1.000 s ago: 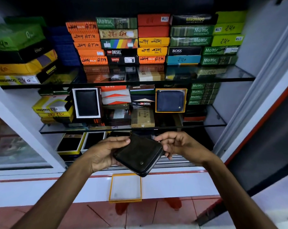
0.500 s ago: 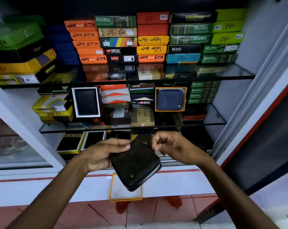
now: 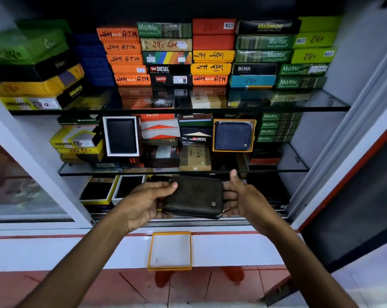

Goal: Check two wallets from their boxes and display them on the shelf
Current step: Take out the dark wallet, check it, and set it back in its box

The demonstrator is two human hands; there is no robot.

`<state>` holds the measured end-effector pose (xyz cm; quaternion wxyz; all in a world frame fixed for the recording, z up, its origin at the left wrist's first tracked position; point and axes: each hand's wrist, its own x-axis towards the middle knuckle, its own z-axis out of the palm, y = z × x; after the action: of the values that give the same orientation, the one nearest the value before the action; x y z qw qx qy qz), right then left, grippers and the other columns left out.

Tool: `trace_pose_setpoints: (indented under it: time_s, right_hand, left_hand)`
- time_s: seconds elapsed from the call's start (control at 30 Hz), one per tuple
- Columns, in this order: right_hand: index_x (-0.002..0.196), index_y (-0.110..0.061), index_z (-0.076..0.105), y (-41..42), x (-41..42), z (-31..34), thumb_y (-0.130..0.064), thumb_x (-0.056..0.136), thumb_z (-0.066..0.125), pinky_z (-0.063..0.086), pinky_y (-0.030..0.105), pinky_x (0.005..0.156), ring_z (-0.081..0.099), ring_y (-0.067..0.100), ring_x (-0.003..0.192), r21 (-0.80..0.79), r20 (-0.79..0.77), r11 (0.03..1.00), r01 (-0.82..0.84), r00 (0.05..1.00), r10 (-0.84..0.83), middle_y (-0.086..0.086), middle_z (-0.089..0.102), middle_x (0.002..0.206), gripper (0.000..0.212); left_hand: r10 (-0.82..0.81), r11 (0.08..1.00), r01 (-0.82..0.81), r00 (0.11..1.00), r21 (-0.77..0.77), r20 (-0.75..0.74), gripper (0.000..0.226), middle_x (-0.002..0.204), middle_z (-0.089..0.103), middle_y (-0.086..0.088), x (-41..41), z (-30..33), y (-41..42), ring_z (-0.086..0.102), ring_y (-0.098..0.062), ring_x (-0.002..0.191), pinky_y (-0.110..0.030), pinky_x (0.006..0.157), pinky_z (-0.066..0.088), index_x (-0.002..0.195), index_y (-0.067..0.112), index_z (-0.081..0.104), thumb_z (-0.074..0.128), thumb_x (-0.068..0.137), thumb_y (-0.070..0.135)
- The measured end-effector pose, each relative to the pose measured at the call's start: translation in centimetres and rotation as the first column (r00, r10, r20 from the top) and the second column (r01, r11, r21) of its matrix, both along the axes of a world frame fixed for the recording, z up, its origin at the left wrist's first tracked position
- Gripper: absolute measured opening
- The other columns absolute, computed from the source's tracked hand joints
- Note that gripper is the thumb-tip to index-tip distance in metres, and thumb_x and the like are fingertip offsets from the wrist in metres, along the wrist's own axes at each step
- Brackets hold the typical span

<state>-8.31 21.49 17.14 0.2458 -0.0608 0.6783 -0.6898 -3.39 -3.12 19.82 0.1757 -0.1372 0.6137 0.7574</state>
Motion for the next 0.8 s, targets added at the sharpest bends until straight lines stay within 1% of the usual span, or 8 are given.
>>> trace_pose_setpoints:
  time_s: [0.13,0.3,0.4,0.5,0.57,0.63,0.73,0.8]
  right_hand:
    - [0.108,-0.018,0.071,0.6,1.2,1.3,-0.018,0.085,0.069,0.061,0.029,0.069,0.074,0.020,0.083,-0.017,-0.223,0.998,-0.057,0.974,0.052,0.003,0.079,0.094,0.023]
    - [0.100,-0.016,0.076,1.1,2.0,1.0,0.007,0.072,0.079,0.055,0.029,0.097,0.069,0.016,0.110,0.035,-0.644,0.999,-0.007,0.765,0.028,-0.001,0.077,0.109,0.037]
    - [0.093,-0.016,0.078,0.5,2.4,-0.3,0.011,0.071,0.078,0.050,0.027,0.101,0.065,0.013,0.117,0.057,-0.802,0.997,0.061,0.597,0.010,-0.003,0.077,0.107,0.034]
    - [0.092,-0.011,0.079,-0.4,2.6,-2.0,0.011,0.071,0.078,0.052,0.030,0.098,0.066,0.015,0.116,0.042,-0.838,0.996,0.080,0.545,-0.008,0.000,0.077,0.106,0.030]
    - [0.094,-0.010,0.079,-0.9,2.8,-3.1,0.009,0.072,0.078,0.054,0.031,0.097,0.068,0.015,0.113,0.044,-0.820,0.996,0.082,0.572,-0.011,0.001,0.076,0.107,0.029]
    - [0.102,-0.013,0.078,-1.2,3.0,-4.3,0.002,0.073,0.081,0.056,0.029,0.093,0.070,0.013,0.107,0.057,-0.740,0.995,0.080,0.672,-0.012,0.001,0.075,0.108,0.033]
    - [0.114,-0.016,0.074,-2.9,2.9,-6.6,-0.008,0.070,0.085,0.061,0.027,0.083,0.074,0.014,0.095,0.101,-0.428,0.990,0.094,0.903,-0.042,-0.001,0.076,0.105,0.045]
    - [0.109,-0.016,0.075,-4.2,2.7,-9.4,-0.010,0.068,0.087,0.063,0.034,0.081,0.077,0.015,0.087,0.173,-0.256,0.977,0.122,0.964,-0.075,0.001,0.078,0.100,0.043]
  left_hand:
    - [0.036,0.996,-0.056,0.963,-0.069,-0.269,0.044,0.108,0.076,-0.011,1.0,0.0,0.1,0.072,-0.023,0.096,-0.031,0.070,0.062,0.116,0.007,0.065,0.071,0.073,0.014]
    - [-0.075,0.952,-0.165,0.689,-0.256,-0.721,0.034,0.109,0.077,-0.006,2.7,-1.0,-1.1,0.067,-0.023,0.116,-0.031,0.096,0.054,0.091,0.007,0.070,0.075,0.068,-0.017]
    - [-0.091,0.944,-0.209,0.575,-0.254,-0.813,0.033,0.109,0.075,-0.006,3.5,-2.8,-1.6,0.061,-0.028,0.125,-0.034,0.103,0.050,0.085,0.019,0.074,0.069,0.071,-0.010]
    - [-0.068,0.933,-0.250,0.586,-0.260,-0.808,0.042,0.111,0.075,-0.005,4.3,-4.5,-1.9,0.060,-0.029,0.125,-0.035,0.102,0.050,0.082,0.019,0.074,0.069,0.071,-0.021]
    - [-0.022,0.932,-0.271,0.623,-0.242,-0.782,0.045,0.110,0.075,-0.007,4.7,-5.4,-2.3,0.062,-0.029,0.122,-0.035,0.101,0.051,0.085,0.017,0.075,0.069,0.070,-0.024]
    - [0.045,0.921,-0.307,0.695,-0.239,-0.718,0.041,0.107,0.075,-0.007,5.2,-6.2,-2.7,0.068,-0.024,0.112,-0.034,0.097,0.054,0.094,0.015,0.077,0.073,0.069,-0.018]
    - [0.173,0.886,-0.351,0.856,-0.302,-0.487,0.051,0.093,0.079,0.008,5.3,-8.2,-2.8,0.073,-0.005,0.088,-0.019,0.078,0.058,0.111,0.021,0.072,0.079,0.069,-0.008]
    - [0.271,0.860,-0.392,0.894,-0.326,-0.358,0.045,0.088,0.080,0.008,5.2,-10.7,-3.0,0.074,-0.004,0.082,-0.017,0.070,0.058,0.106,0.022,0.072,0.080,0.070,-0.005]
